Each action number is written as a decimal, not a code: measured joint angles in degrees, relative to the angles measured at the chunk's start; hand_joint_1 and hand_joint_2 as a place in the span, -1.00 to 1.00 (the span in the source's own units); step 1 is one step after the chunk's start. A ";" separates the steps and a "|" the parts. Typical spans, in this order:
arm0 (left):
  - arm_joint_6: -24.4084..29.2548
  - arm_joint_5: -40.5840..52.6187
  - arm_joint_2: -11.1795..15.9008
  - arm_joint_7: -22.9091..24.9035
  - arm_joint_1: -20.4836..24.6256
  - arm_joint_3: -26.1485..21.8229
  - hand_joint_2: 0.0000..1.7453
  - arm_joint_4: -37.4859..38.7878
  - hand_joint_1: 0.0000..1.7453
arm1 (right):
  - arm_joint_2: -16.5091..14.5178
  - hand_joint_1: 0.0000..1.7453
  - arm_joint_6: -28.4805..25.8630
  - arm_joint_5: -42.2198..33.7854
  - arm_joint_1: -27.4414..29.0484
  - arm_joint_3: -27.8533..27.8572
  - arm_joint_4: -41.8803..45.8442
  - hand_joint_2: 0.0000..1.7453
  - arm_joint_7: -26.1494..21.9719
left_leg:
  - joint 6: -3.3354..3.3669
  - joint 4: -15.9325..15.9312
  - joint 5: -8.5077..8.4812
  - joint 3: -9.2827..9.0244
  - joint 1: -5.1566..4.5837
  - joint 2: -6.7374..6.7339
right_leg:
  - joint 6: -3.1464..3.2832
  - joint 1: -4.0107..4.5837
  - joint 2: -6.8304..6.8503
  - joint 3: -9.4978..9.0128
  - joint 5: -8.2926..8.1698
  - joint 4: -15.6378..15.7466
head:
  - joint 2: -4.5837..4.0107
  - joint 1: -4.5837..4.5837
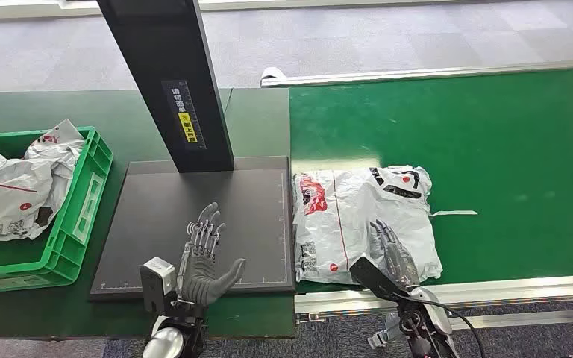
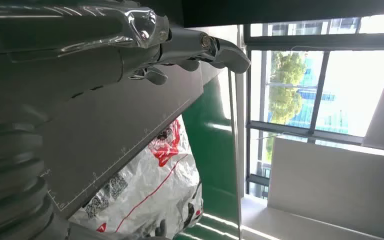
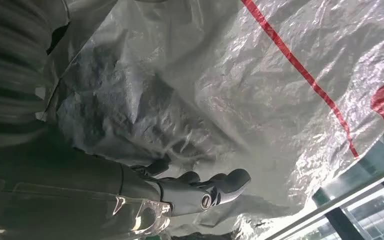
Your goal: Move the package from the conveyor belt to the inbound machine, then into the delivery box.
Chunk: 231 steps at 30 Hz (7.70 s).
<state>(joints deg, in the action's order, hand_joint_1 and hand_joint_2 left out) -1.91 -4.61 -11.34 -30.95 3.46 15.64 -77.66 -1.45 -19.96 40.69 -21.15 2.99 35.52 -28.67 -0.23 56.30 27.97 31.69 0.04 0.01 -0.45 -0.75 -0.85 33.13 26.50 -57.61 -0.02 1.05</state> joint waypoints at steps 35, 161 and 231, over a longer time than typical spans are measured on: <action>6.41 9.67 5.01 -3.34 4.77 -0.13 1.00 -2.82 -1.00 | -1.28 1.00 15.11 -24.09 16.05 4.25 31.37 1.00 -4.82 | -0.01 -0.01 0.01 0.13 0.02 0.34 | 0.02 0.01 0.27 0.03 0.07 -0.01 | 0.00 0.00; -10.73 32.33 25.47 1.42 17.02 2.58 1.00 4.79 -1.00 | -2.05 -1.00 28.69 -34.53 23.42 -0.02 42.81 1.00 -1.84 | -0.17 -0.01 -0.18 0.25 0.17 0.29 | 0.11 0.19 0.24 0.16 -0.06 -0.01 | 0.00 -0.02; 8.00 2.44 29.90 -0.78 36.05 -14.38 1.00 1.60 1.00 | -2.77 -1.00 25.34 -37.81 22.49 -2.33 40.08 1.00 -3.48 | -0.18 -0.01 -0.24 0.12 0.24 0.27 | 0.12 0.26 0.24 0.07 -0.07 -0.05 | 0.00 -0.02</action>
<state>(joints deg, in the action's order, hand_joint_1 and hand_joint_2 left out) 6.09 -2.18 18.56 -31.72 39.51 1.26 -76.06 -4.22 5.38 2.87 1.34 0.67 75.60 -32.15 -0.41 56.29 27.73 31.82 0.28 0.28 -0.32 -0.49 -0.60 33.21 26.43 -57.65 -0.02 1.03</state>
